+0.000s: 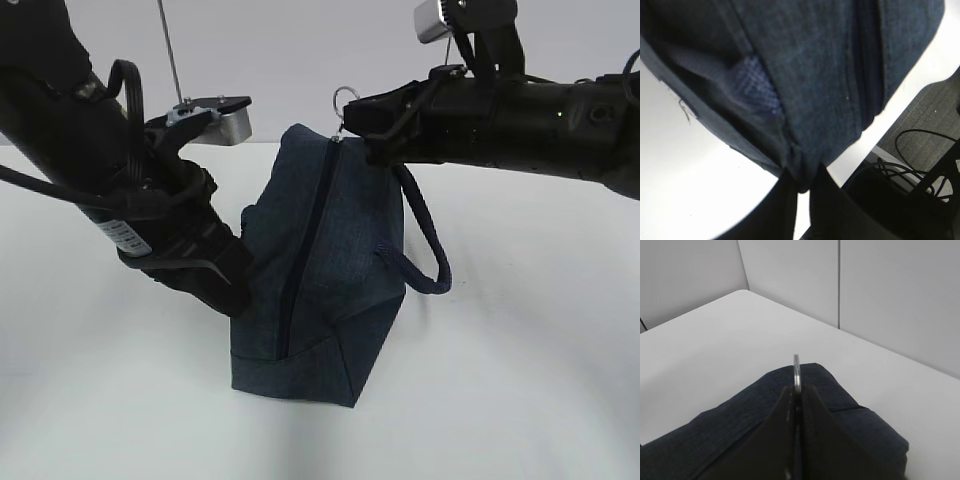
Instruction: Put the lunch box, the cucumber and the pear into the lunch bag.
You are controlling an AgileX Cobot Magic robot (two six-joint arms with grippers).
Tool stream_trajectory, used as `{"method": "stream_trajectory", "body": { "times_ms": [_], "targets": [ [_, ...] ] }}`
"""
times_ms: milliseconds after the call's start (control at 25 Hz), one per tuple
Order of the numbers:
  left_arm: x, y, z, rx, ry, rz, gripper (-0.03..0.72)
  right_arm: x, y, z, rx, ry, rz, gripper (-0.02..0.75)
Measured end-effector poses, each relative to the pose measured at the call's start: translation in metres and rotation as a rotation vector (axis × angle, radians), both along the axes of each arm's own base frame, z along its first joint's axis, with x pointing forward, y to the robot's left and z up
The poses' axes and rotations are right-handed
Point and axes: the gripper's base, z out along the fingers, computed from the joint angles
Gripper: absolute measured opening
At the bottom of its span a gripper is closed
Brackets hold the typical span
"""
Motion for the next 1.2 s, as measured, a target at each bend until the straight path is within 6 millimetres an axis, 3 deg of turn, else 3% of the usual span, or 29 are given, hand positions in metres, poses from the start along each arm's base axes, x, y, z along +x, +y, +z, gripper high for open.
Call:
{"method": "stream_trajectory", "body": {
  "times_ms": [560, 1200],
  "targets": [
    [-0.001, 0.000, 0.000, 0.005, 0.007, -0.004, 0.003, 0.036, -0.011, -0.002, 0.139, 0.183, 0.140, 0.000],
    [-0.001, 0.000, 0.000, 0.006, 0.008, -0.005, 0.003, 0.090, -0.023, -0.017, 0.177, 0.243, 0.096, 0.000]
  ]
}}
